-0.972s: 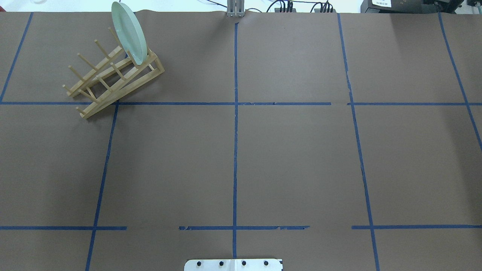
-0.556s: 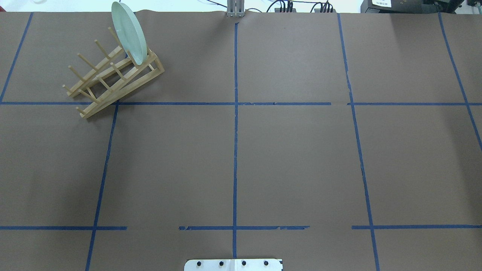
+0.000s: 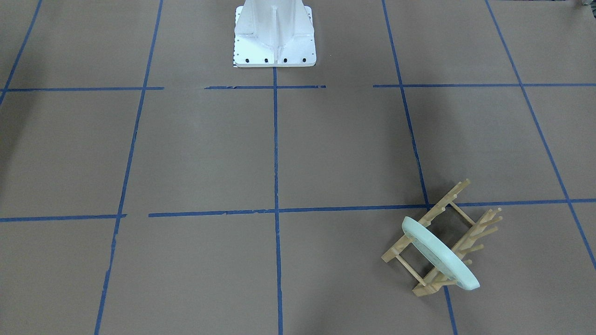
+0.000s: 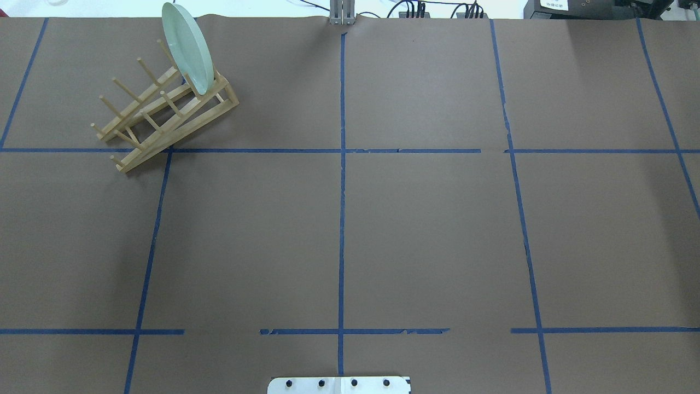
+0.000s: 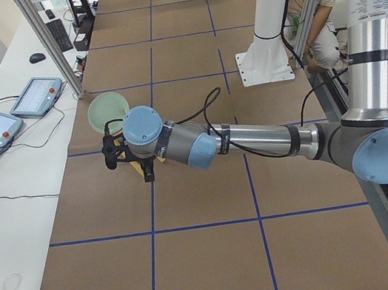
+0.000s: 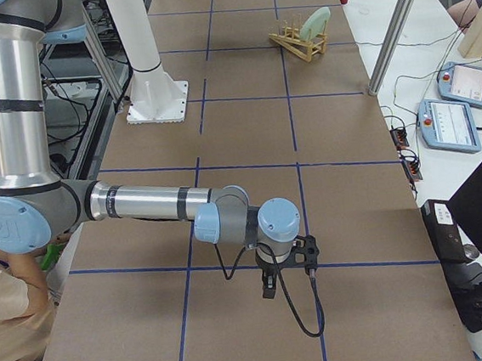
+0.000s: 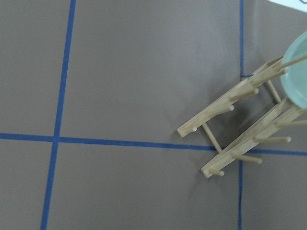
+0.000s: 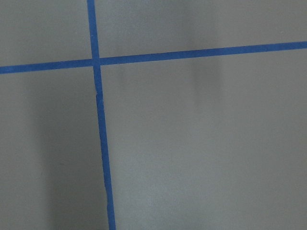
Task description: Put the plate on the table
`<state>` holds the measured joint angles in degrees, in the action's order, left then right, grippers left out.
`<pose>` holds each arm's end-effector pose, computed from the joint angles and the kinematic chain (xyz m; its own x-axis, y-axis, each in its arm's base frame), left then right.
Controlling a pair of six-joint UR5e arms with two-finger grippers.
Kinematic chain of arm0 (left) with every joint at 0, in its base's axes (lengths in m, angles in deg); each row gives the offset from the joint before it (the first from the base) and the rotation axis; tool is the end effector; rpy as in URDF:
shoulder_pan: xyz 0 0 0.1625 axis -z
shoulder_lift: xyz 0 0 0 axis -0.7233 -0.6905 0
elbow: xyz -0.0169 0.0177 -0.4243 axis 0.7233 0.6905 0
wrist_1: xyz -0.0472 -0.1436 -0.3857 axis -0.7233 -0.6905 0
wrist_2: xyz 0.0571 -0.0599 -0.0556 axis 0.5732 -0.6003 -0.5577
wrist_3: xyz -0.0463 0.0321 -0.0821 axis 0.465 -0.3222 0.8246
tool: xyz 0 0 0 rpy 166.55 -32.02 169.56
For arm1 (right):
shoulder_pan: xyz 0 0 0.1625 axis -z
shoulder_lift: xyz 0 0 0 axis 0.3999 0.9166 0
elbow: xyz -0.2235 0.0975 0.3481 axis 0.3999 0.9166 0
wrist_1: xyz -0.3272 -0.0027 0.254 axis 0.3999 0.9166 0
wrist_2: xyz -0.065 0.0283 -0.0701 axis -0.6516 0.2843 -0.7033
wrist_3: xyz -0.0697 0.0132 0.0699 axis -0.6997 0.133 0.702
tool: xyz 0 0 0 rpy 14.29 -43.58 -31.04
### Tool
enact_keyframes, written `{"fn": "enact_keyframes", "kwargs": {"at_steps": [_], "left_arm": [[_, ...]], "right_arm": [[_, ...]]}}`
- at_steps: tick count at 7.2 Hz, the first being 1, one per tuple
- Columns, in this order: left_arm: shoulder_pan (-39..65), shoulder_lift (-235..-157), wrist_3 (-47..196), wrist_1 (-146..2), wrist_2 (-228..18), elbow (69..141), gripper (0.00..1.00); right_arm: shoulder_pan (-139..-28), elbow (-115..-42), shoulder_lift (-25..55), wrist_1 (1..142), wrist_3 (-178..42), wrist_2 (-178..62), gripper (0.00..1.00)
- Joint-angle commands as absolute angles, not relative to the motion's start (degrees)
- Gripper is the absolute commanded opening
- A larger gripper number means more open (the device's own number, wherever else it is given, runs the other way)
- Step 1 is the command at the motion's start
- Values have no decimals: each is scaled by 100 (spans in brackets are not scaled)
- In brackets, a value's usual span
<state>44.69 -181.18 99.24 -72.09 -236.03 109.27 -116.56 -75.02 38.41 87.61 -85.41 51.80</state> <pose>-0.0544 -0.5261 0.4959 0.3550 -0.1072 -0.9287 0.3084 0.9512 0.0081 0.0896 -0.4531 0.6962 0.7306 0.0975 0.6758 -0.0406 0.9942 -0.0995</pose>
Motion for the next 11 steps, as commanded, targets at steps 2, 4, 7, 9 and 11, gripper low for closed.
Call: {"fn": "enact_keyframes", "kwargs": {"at_steps": [2,4,7,9,11], "left_arm": [[3949,-18898,13496,-9857,-22486,10422,100],[2730,-19353,15687,-11062,-20817,10169,100],[2188,-20041,16527,-12848,-20123,8952,100],[2003,-20438,16667,-13071,-20071,8348,100],[1758,-20648,17289,-13071,-19739,8172,100]], "right_arm": [[-11656,-7502,3843,8761,-8541,5180,100],[-11656,-7502,3834,8761,-8541,5180,100],[-11656,-7502,3834,8761,-8541,5180,100],[-11656,-7502,3843,8761,-8541,5180,100],[-11656,-7502,3834,8761,-8541,5180,100]]}}
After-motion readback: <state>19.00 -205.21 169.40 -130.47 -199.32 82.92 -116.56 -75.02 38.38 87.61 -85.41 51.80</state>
